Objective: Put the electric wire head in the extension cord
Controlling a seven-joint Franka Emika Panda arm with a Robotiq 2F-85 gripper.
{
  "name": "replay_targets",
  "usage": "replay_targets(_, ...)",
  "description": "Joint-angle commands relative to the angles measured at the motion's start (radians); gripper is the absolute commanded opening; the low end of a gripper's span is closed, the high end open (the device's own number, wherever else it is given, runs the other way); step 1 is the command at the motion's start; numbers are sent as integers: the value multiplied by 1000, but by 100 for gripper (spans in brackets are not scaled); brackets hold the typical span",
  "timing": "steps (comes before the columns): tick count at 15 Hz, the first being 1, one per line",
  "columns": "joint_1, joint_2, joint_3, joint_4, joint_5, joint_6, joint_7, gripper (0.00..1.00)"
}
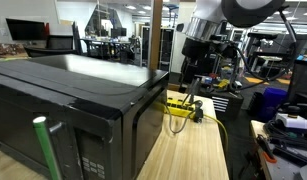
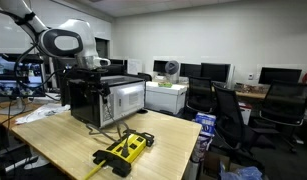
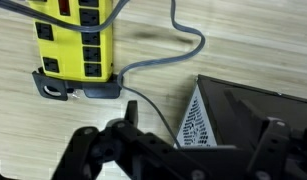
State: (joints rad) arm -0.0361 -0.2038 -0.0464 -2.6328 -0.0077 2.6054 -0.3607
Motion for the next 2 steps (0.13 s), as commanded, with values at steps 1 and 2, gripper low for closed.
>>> replay_targets(1,14,-1,-14,1,-7,-2,6,100)
replay_targets(2,14,-1,-14,1,-7,-3,6,100)
